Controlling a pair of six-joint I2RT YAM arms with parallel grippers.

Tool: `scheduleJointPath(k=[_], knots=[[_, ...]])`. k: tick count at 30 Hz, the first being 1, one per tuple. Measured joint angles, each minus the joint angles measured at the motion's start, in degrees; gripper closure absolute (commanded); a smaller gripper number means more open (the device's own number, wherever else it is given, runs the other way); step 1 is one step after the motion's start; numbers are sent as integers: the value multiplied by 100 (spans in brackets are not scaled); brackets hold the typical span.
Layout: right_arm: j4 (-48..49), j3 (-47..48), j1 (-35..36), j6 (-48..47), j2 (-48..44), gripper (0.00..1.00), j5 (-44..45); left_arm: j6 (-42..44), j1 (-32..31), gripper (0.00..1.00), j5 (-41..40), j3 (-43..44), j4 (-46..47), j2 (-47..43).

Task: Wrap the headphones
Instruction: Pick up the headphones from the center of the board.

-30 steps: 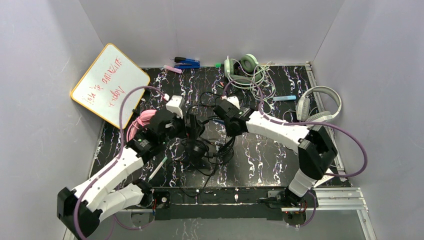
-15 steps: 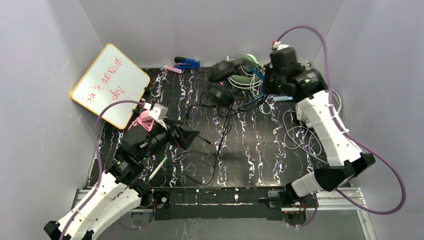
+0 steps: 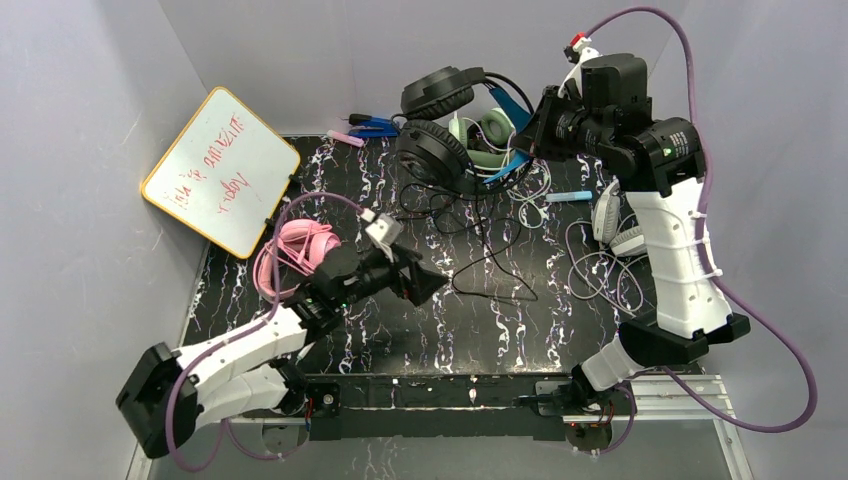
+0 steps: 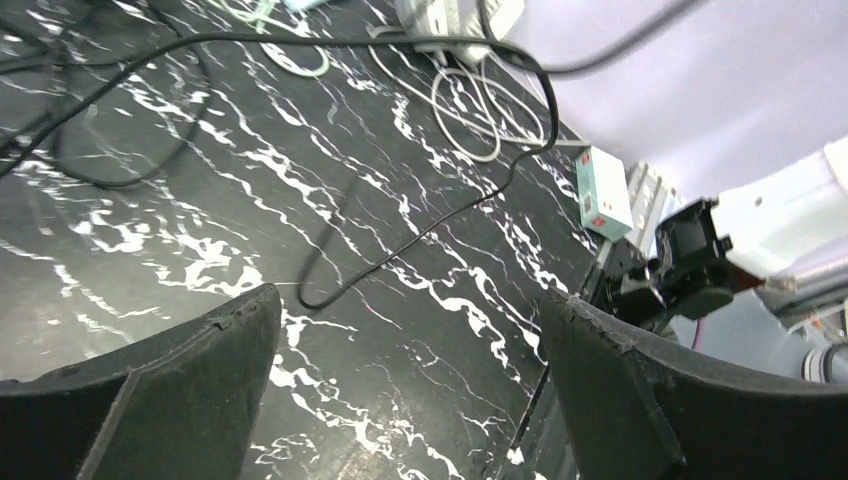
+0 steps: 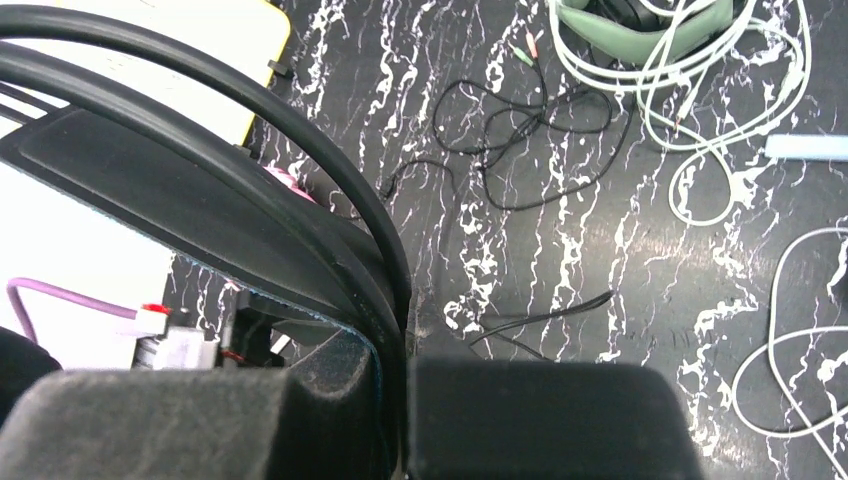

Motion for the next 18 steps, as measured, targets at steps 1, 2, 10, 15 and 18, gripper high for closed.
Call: scheduleJointPath(k=[1, 2, 10, 15, 18], knots=[[-2, -59, -9, 33, 2, 99, -4, 20, -140, 2, -37, -20, 157, 170], [-11, -109, -15, 63, 2, 99, -7, 39, -264, 2, -96, -68, 341, 330], [90, -507, -42, 286, -74, 99, -20, 282, -785, 2, -907, -203, 1152, 1272], [98, -560, -42, 317, -166, 99, -20, 1182, -824, 2, -1244, -92, 1676, 1707], [136, -667, -42, 330, -330, 99, -26, 1934, -824, 2, -1298, -28, 2133, 2133]])
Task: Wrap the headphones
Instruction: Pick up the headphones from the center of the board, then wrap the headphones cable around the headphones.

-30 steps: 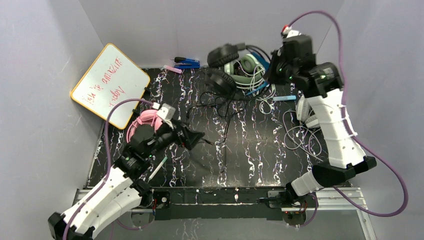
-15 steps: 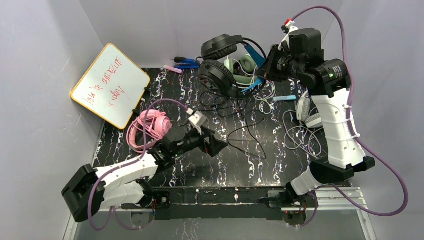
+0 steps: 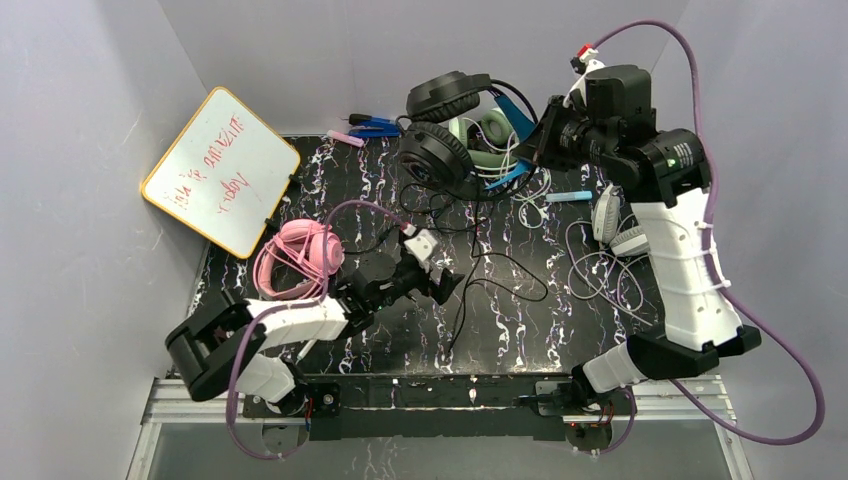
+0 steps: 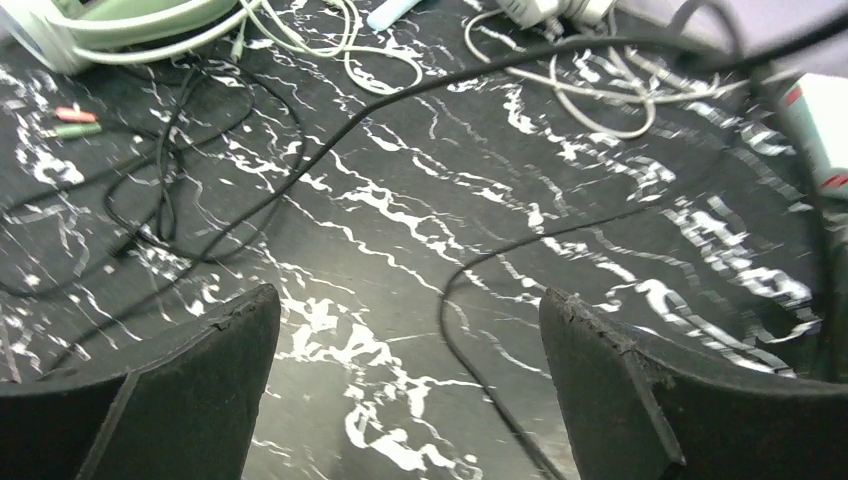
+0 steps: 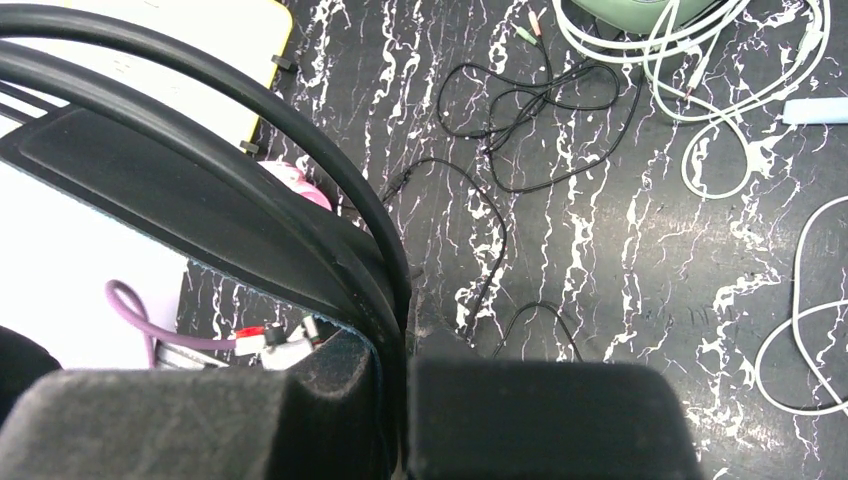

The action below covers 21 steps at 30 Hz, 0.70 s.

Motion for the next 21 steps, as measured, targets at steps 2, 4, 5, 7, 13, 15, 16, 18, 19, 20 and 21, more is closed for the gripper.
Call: scheduleJointPath(k=[2, 4, 5, 7, 13, 15, 16, 18, 19, 20, 21], knots=[[20, -61, 0, 9, -116, 99, -11, 461, -2, 1, 26, 70, 157, 273], [57, -72, 0, 28, -214, 99, -39, 951, 0, 2, 199, 166, 256, 525], [66, -81, 0, 31, -258, 99, -63, 1172, 0, 2, 315, 205, 275, 614], [96, -116, 0, 63, -339, 99, -118, 1582, 0, 2, 597, 295, 328, 765], [122, -136, -2, 120, -407, 99, -256, 2175, 92, 5, 1189, 949, 608, 1526], [101, -125, -2, 118, -404, 99, -275, 2175, 214, 10, 1394, 1180, 800, 1845], [44, -76, -2, 116, -385, 99, -273, 2164, 275, 15, 1484, 1276, 850, 1980], [-120, 120, -2, 109, -306, 99, -258, 2138, 369, 25, 1668, 1488, 942, 2247], [-192, 251, -2, 98, -256, 99, -227, 2109, 413, 28, 1731, 1580, 984, 2361], [-236, 363, -2, 90, -216, 99, -201, 2070, 450, 31, 1777, 1674, 1056, 2481], [-282, 496, -2, 85, -173, 99, -160, 2017, 468, 33, 1812, 1742, 1167, 2590]])
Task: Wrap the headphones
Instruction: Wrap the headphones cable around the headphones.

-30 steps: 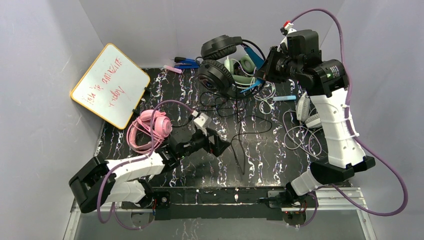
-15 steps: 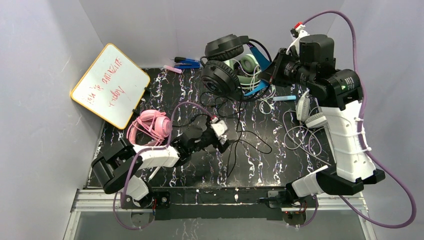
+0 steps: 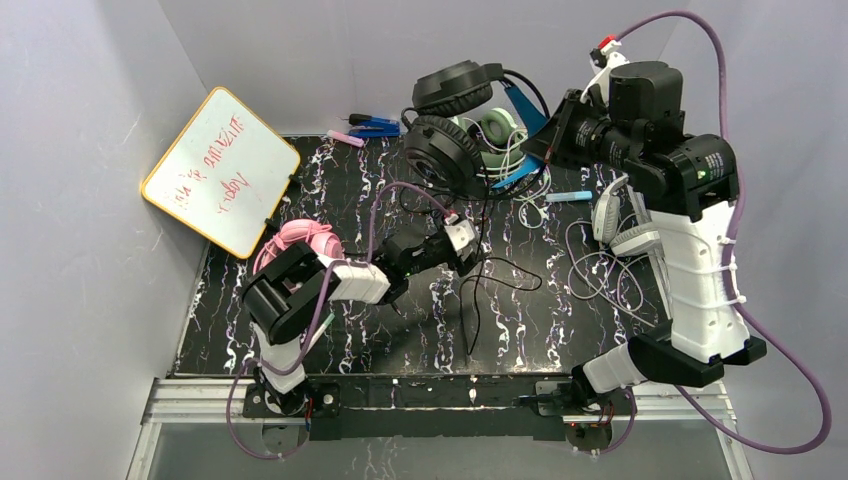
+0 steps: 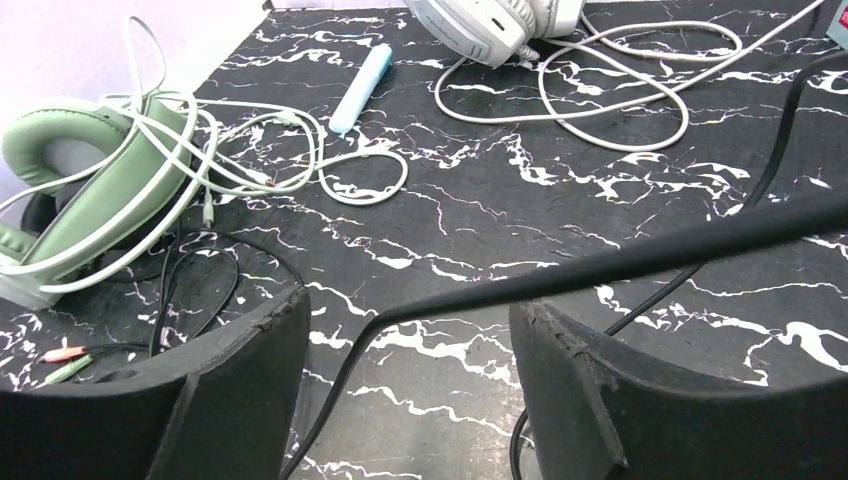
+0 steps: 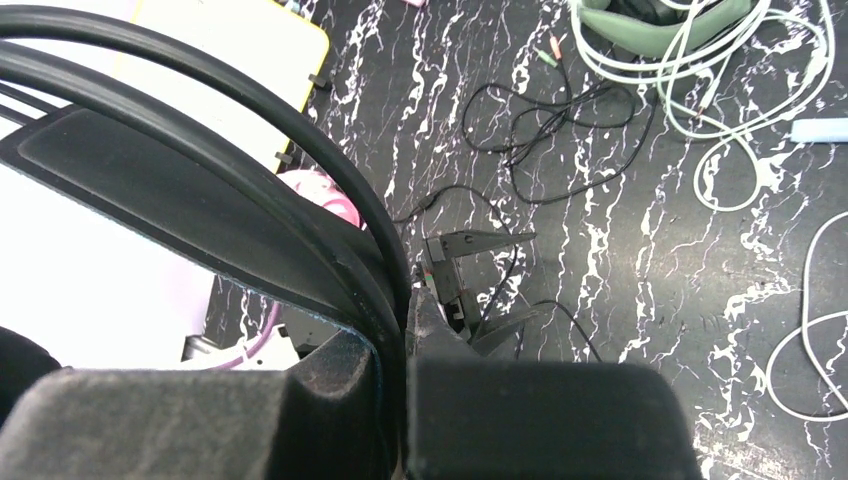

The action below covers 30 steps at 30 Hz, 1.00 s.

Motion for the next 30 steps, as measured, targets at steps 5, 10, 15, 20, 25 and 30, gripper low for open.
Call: scheduleJointPath(k=[5, 10, 15, 20, 25, 30], knots=[[-144, 431, 0, -17, 85, 99, 166, -516, 83, 65, 107, 155, 741, 557], [-199, 540, 0, -70, 127, 99, 306, -1091, 304, 100, 72, 192, 1102, 927], [-192, 472, -2, -142, 234, 99, 597, -1427, 640, 100, -415, -752, 1279, 229], [-168, 70, 0, -129, 225, 99, 1023, -1956, 1252, 100, -1537, -1718, 343, -1646], [-42, -575, -7, -85, 127, 99, 1528, -2218, 1497, 100, -3244, -1502, -1700, -3373], [-7, -1034, -13, 37, -57, 99, 1950, -2734, 1803, 100, -4400, -949, -3635, -3807]])
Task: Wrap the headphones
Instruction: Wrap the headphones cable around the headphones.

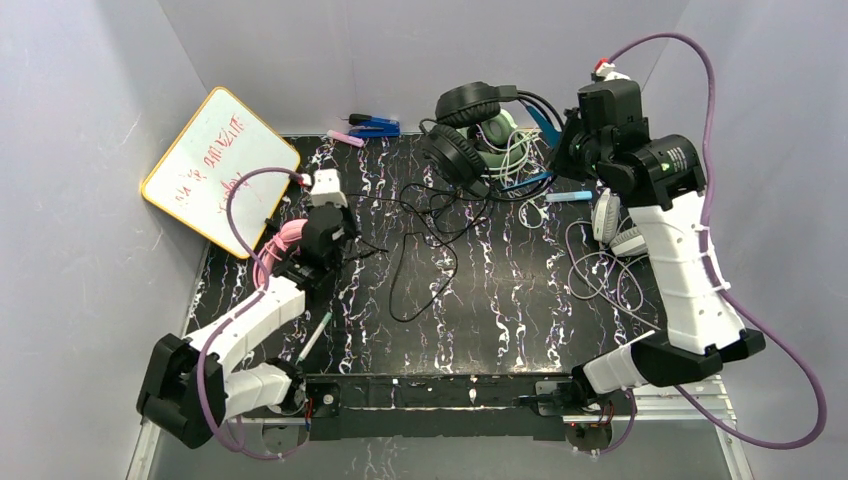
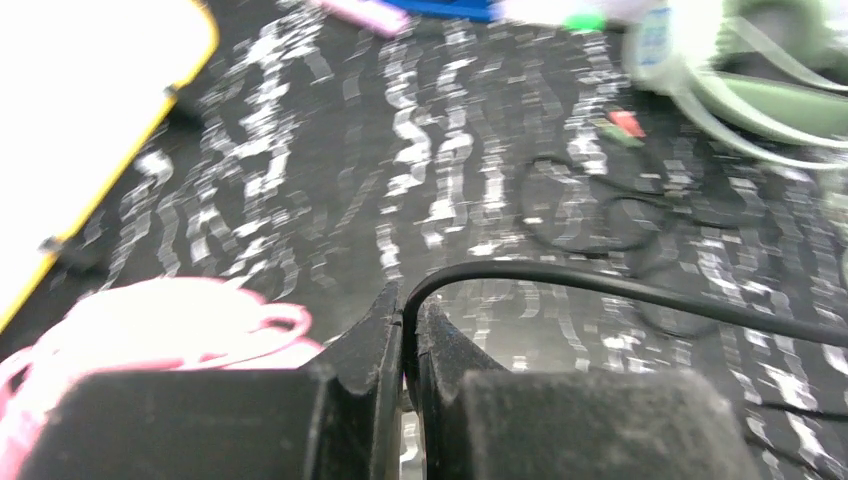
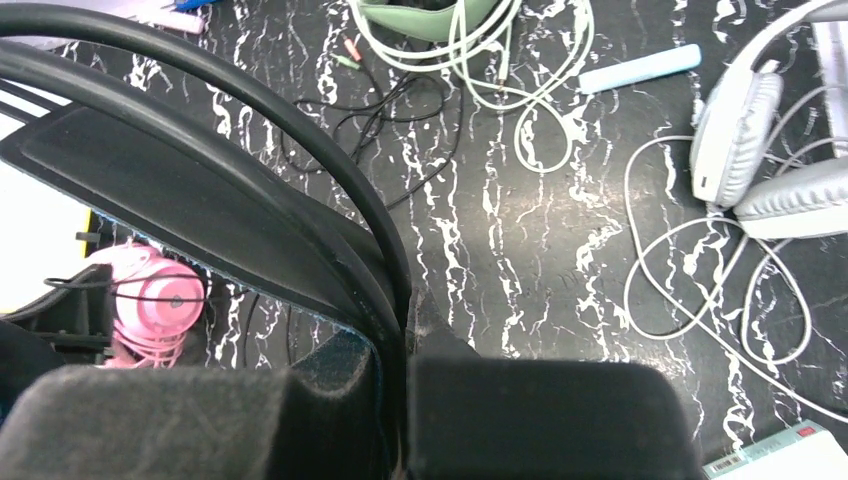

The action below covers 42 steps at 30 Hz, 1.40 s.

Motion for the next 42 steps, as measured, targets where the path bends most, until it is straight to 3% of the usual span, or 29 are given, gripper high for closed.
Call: scheduleJointPath(k=[6, 9, 10, 14, 15, 23, 29, 35, 42], knots=[[35, -85, 0, 63, -520, 99, 774, -1200, 1049, 100, -603, 857, -2011, 483], [101, -122, 0, 85, -890, 99, 1174, -1687, 1410, 90, -743, 1187, -2627, 721], [146, -179, 0, 90, -1023, 99, 1263, -1801, 1506, 81, -752, 1311, -2839, 811], [214, -352, -33, 57, -1274, 99, 1279, -1679, 1709, 9, -199, 1513, -2938, 1003], [214, -354, -31, 37, -1268, 99, 1222, -1646, 1709, 2, 61, 1482, -2820, 968], [208, -236, -31, 15, -507, 99, 271, -1670, 1639, 2, 2527, 927, -1493, 223], [273, -457, -31, 162, -439, 99, -402, -2092, 1362, 1, 4422, 590, -173, 227], [341, -732, -31, 282, -584, 99, -767, -1543, 186, 2, 5047, -566, 925, -494], [428, -732, -31, 330, -584, 99, -1073, -264, -752, 2, 5163, -1244, 1700, -935]])
